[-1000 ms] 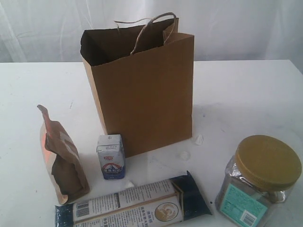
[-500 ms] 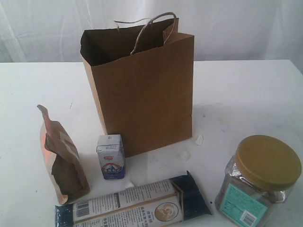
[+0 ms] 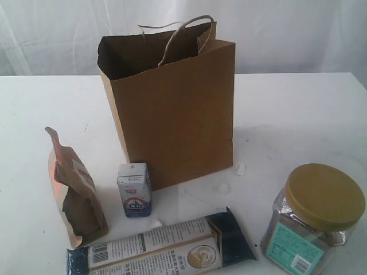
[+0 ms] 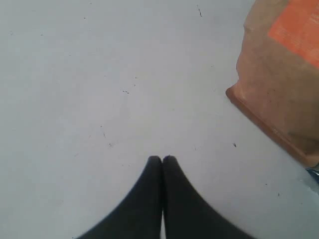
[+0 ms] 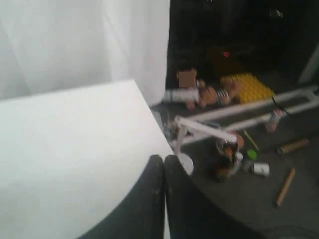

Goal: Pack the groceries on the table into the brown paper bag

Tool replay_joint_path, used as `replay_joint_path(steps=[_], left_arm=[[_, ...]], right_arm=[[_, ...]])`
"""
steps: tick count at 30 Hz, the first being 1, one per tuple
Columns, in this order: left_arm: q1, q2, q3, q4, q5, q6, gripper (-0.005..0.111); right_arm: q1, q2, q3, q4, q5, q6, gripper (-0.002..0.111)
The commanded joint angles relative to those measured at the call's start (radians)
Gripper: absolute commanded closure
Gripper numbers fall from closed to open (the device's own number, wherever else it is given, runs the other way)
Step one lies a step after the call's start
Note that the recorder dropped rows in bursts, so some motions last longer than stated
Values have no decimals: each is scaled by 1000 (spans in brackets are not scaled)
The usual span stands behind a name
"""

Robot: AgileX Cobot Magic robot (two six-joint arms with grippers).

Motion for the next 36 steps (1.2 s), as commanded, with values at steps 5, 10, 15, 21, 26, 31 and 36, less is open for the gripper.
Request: replay_joint_path(steps=[5, 10, 15, 21, 26, 31, 36], left_arm=[[-7, -4, 3, 3, 31, -1, 107], [-7, -4, 3, 3, 31, -1, 107], [-7, -4, 3, 3, 31, -1, 107], [-7, -4, 3, 3, 31, -1, 107], [-7, -4, 3, 3, 31, -1, 107], [-7, -4, 3, 3, 31, -1, 107], [-7, -4, 3, 3, 31, -1, 107]], right_arm=[[-5, -313, 177, -5, -203, 8, 108], [-5, -479, 248, -16, -280, -14, 108], [6, -592, 272, -16, -309, -173, 108], [90, -663, 307, -16, -220, -162, 108], [116, -684, 393, -12, -195, -53, 108], [116, -708, 466, 2, -195, 30, 108], [116, -738, 533, 2, -274, -2, 108]])
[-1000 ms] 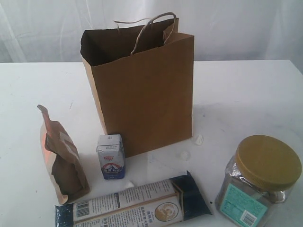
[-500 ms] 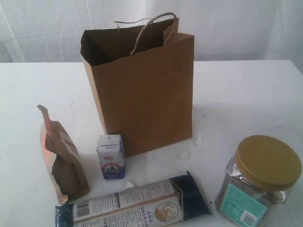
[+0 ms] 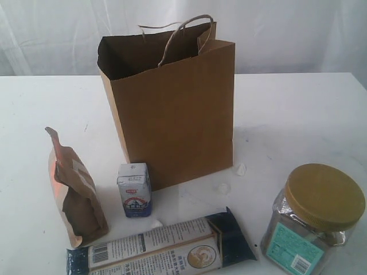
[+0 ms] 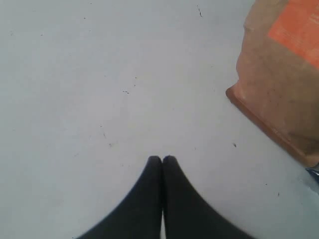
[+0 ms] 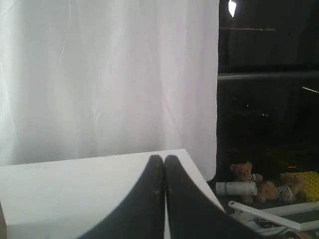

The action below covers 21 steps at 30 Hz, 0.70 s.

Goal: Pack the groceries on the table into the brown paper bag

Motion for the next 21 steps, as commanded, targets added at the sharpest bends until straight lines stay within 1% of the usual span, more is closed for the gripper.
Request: replay_joint_path(steps=[1, 3, 14, 19, 21], left_arm=[[-7, -4, 3, 3, 31, -1, 107], [-7, -4, 3, 3, 31, -1, 107], [-7, -4, 3, 3, 31, -1, 107], [-7, -4, 3, 3, 31, -1, 107], [-7, -4, 3, 3, 31, -1, 107]], right_arm=[[3, -36, 57, -1, -92, -47, 108], [3, -55, 73, -5, -115, -93, 108], [3, -67, 129, -3, -127, -93, 108], [3, -67, 188, 0, -237, -93, 108], [3, -69, 227, 0, -235, -91, 108]])
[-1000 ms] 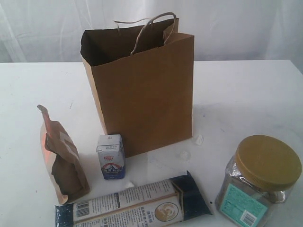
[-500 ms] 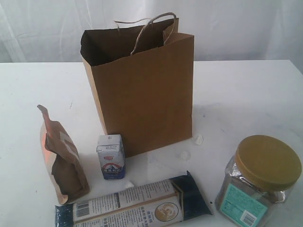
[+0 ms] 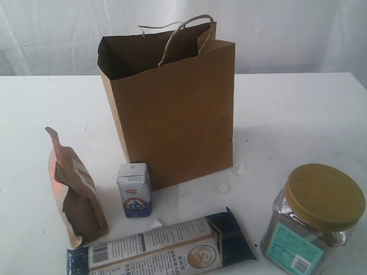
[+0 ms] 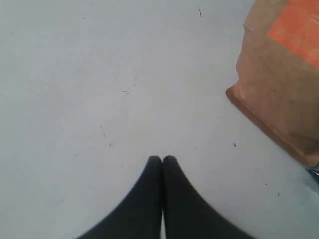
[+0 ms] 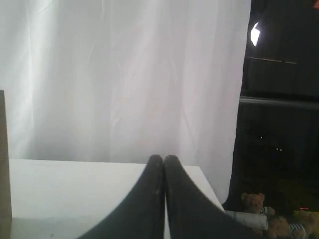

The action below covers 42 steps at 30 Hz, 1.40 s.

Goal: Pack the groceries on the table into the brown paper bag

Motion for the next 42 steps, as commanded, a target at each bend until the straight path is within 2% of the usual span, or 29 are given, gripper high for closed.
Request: replay_joint_path(steps=[1, 4, 12, 22, 25, 28, 33, 35, 38, 39, 40, 42], left_arm=[[-7, -4, 3, 3, 31, -1, 107], [-7, -4, 3, 3, 31, -1, 107], [-7, -4, 3, 3, 31, -1, 107], [-7, -4, 3, -5, -7, -7, 107], [-7, -4, 3, -255, -157, -139, 107], [-7, -4, 3, -438, -318, -151, 107], [-7, -4, 3, -455, -368, -150, 107], [-7, -4, 3, -450, -523, -150, 107], [-7, -4, 3, -448, -935, -132, 107], [-7, -4, 3, -455, -1023, -97, 107], [-7, -2, -12, -471, -1067, -51, 107], [-7, 16, -58, -496, -1000, 43, 107]], right_arm=[[1, -7, 76, 2, -24, -9, 108], [1, -7, 173, 31, -15, -9, 108], [1, -7, 284, 139, 50, -9, 108], [1, -7, 287, 143, 96, -9, 108], [1, -7, 287, 143, 96, -9, 108], [1, -7, 287, 143, 96, -9, 108], [1, -7, 287, 143, 96, -9, 108], [1, -7, 287, 143, 96, -9, 108], [1, -7, 287, 143, 96, -9, 108], [1, -7, 287, 143, 96, -9, 108], [1, -7, 287, 143, 96, -9, 108], [1, -7, 287, 143, 96, -9, 108]])
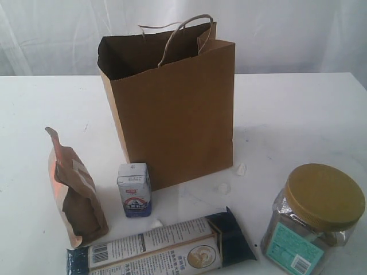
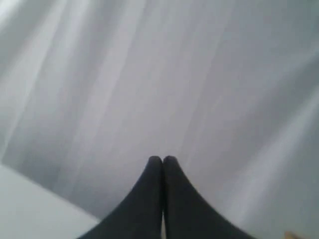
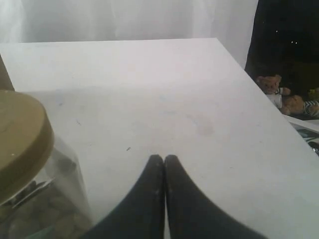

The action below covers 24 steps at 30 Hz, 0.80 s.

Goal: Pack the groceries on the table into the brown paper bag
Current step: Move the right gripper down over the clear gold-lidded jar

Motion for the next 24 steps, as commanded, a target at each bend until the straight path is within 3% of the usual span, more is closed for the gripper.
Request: replay_joint_path(steps=[1, 4, 9, 14, 16, 18, 21, 24], left_arm=[[-7, 29, -79, -54, -29, 207, 107], [-7, 59, -125, -52, 214, 338, 107], [-7, 90, -168, -51, 498, 358, 107], [-7, 156, -187, -25, 853, 409, 107], [-7, 169, -192, -8, 848, 423, 107], [-7, 169, -203, -1, 760, 423, 107], [-7, 166, -205, -1, 550, 423, 107], [-7, 166, -205, -5, 369, 407, 107]], right_arm=[[1, -3, 6, 6, -3, -9, 108], [1, -3, 6, 2, -3, -9, 108], [1, -3, 6, -170, -16, -76, 108], [1, -3, 6, -156, -457, 73, 108], [1, -3, 6, -146, -643, 76, 108], [1, 4, -30, -104, -802, 73, 108], [1, 43, -163, 4, -822, 45, 108], [1, 193, -405, 51, -888, -34, 108]])
